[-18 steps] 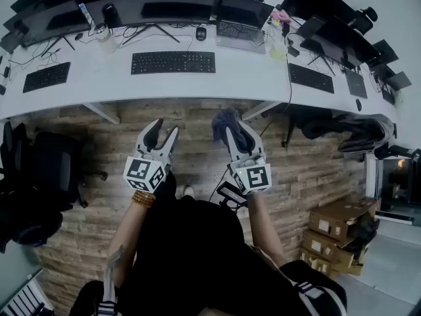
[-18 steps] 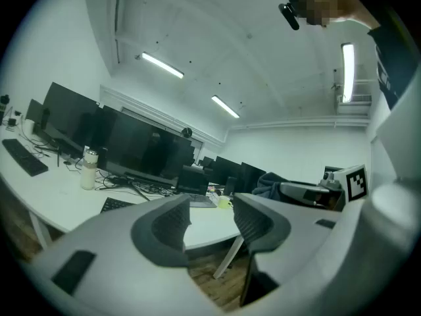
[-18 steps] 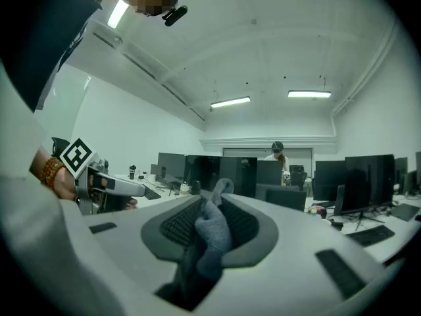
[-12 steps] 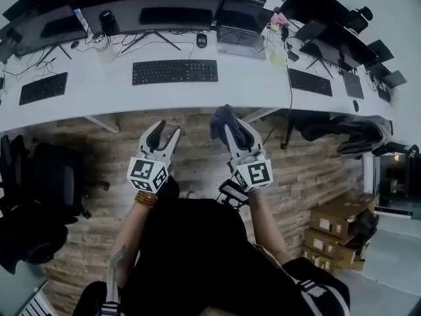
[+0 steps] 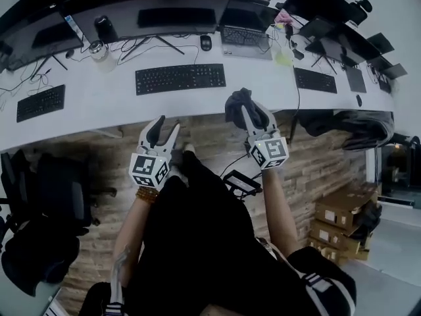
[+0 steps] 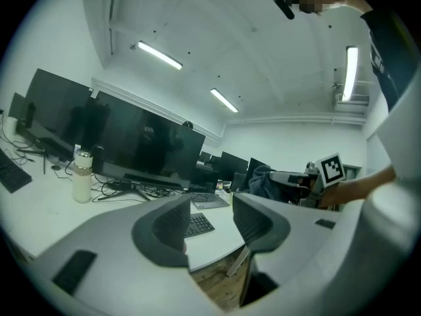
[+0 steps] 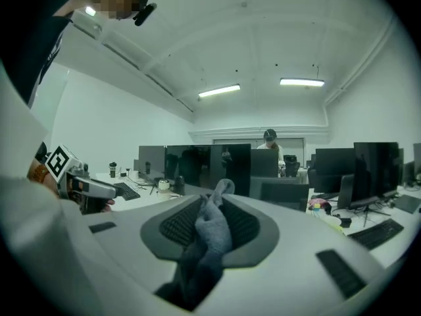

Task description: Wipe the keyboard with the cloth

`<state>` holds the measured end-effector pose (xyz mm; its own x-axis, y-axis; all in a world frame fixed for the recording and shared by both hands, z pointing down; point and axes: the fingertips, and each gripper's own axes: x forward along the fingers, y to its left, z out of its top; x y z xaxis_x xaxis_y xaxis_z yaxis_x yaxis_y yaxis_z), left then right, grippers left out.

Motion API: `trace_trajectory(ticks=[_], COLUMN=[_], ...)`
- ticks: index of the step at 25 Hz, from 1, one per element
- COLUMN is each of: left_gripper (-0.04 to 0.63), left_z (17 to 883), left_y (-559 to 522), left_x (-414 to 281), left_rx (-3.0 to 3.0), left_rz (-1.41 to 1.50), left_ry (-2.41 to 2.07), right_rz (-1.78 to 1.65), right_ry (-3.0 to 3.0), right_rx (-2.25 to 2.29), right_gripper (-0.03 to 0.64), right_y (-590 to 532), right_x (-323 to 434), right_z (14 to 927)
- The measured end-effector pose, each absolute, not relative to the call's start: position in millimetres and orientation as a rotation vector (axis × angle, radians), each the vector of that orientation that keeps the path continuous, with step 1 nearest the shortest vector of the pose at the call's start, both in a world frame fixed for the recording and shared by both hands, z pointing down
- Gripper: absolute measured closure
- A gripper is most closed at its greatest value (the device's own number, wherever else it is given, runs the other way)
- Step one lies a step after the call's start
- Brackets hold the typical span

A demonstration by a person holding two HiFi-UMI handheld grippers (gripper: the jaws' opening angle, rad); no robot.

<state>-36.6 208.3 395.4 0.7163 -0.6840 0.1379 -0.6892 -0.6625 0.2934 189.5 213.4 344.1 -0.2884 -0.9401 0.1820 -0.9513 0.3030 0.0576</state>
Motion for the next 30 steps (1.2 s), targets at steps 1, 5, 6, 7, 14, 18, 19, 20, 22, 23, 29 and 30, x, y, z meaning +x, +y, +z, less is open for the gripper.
trace_trajectory(ticks=[1, 5, 6, 7, 14, 18, 19, 20, 22, 23, 29, 30], left_gripper=[0.39, 0.39, 0.39, 0.39, 0.388, 0.388, 0.39, 0.39, 0.39, 0.388, 0.388, 0.388], left_z=[399.0, 415.2, 418.7, 422.4, 443.6, 453.7, 456.1, 458.8, 466.6, 471.6, 508.9, 516.2], left_y=[199.6, 162.1, 153.9, 146.9, 89.1, 59.0, 53.8, 50.2, 45.0, 41.4, 30.5, 26.7], left_x=[-40.3, -48.2, -48.0, -47.5, -35.6, -27.8, -26.5, -25.3, -25.4, -27.3, -54.0, -59.6], left_rx=[2.596, 2.569, 2.567, 2.568, 2.615, 2.648, 2.662, 2.674, 2.682, 2.675, 2.541, 2.519], left_rz=[0.037, 0.088, 0.104, 0.128, 0.343, 0.465, 0.499, 0.529, 0.576, 0.593, 0.636, 0.641], left_ry=[-1.085, -1.121, -1.126, -1.13, -1.13, -1.117, -1.12, -1.125, -1.137, -1.148, -1.216, -1.224], right_rz=[0.098, 0.138, 0.152, 0.172, 0.325, 0.393, 0.406, 0.418, 0.44, 0.445, 0.471, 0.476], right_ry=[-2.372, -2.335, -2.328, -2.321, -2.272, -2.246, -2.239, -2.235, -2.226, -2.22, -2.134, -2.113], right_rx=[1.752, 1.766, 1.768, 1.767, 1.719, 1.67, 1.657, 1.641, 1.606, 1.593, 1.572, 1.586], right_gripper=[0.529, 0.528, 0.528, 0.528, 0.528, 0.528, 0.528, 0.528, 0.528, 0.528, 0.518, 0.514], right_y=[202.8, 158.1, 146.2, 135.0, 59.1, 18.2, 8.8, 0.7, -13.4, -21.2, -49.2, -54.2], right_x=[194.9, 217.4, 222.8, 227.5, 253.6, 262.9, 264.4, 265.9, 268.0, 268.4, 277.0, 280.3], right_z=[349.2, 375.7, 383.4, 392.0, 464.0, 507.6, 517.3, 526.9, 545.1, 552.7, 587.7, 593.0])
